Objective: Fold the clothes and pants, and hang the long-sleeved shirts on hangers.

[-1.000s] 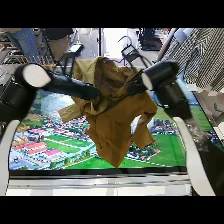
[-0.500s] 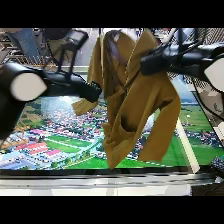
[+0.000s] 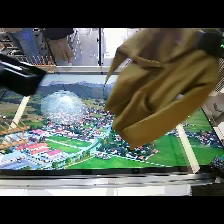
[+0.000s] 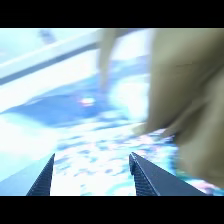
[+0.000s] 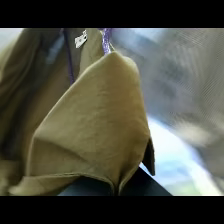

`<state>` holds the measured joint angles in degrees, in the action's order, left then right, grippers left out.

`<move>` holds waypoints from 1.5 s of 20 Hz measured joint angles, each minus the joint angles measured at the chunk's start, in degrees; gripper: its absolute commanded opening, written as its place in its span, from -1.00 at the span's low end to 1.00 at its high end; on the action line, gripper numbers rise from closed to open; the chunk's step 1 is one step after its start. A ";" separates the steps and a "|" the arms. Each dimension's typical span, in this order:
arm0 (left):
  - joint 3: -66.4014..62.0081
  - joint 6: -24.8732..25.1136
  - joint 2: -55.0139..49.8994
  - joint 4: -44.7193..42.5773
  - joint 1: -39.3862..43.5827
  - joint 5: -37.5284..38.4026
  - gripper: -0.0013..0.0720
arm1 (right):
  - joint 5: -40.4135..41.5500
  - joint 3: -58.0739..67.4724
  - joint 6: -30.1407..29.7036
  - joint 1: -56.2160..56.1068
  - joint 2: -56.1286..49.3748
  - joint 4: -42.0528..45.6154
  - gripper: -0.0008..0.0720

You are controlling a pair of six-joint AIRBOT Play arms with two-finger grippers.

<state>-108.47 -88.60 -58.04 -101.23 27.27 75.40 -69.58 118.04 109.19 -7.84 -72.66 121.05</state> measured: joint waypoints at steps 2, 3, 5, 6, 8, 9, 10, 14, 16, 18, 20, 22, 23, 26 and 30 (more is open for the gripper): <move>0.02 0.02 0.87 -1.51 -4.48 1.01 0.41 | -8.00 -0.02 -2.23 7.74 0.59 4.04 -0.92; 0.07 0.00 1.01 -2.10 -6.73 1.36 0.41 | -11.34 -0.02 -3.30 12.33 0.92 6.19 -0.92; 0.15 0.02 0.98 -2.62 -11.39 1.75 0.41 | -14.99 0.66 -4.39 21.57 1.62 9.42 -0.92; 0.17 0.02 0.85 -2.91 -13.51 1.84 0.41 | -15.10 1.27 -4.48 25.90 1.99 10.69 -0.92; 0.20 0.04 0.35 -3.19 -17.55 2.05 0.41 | -12.66 2.29 -3.61 33.97 2.78 12.76 -0.92; 0.20 0.04 0.04 -3.32 -19.34 2.08 0.41 | -9.79 2.62 -2.73 37.59 3.21 13.55 -0.92; 0.22 0.04 -0.35 -3.39 -20.92 2.19 0.41 | -6.60 2.86 -1.92 40.65 3.52 14.25 -0.92; 1.36 0.07 -2.25 -3.52 -24.41 2.29 0.40 | 7.21 3.28 0.61 51.69 3.34 15.91 -0.92; 2.36 0.07 -3.50 -3.52 -25.11 2.49 0.40 | 12.55 3.34 2.95 57.66 2.40 16.26 -0.92; 2.93 0.09 -4.81 -3.52 -25.46 3.10 0.40 | 15.32 3.26 4.74 63.82 1.03 15.98 -0.92; 3.21 0.07 -6.01 -3.45 -25.64 3.96 0.41 | 17.03 2.14 4.52 68.98 -0.13 15.67 -0.91; 3.37 0.07 -6.80 -2.78 -25.70 4.52 0.40 | 17.05 0.22 2.97 72.19 -0.90 14.75 -0.91; 3.41 0.04 -7.04 -2.47 -25.73 4.68 0.40 | 17.09 -0.48 2.47 73.11 -1.09 14.10 -0.91; 3.48 0.07 -7.19 -2.03 -25.73 5.33 0.41 | 17.25 -1.57 1.44 73.42 -0.70 12.26 0.13; 3.48 0.24 -7.19 -1.79 -25.75 5.64 0.41 | 20.85 -2.08 -1.86 68.70 2.89 10.97 0.69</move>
<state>-104.99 -88.36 -65.23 -103.02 1.52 81.03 -48.73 115.96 107.33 60.86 -69.78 132.03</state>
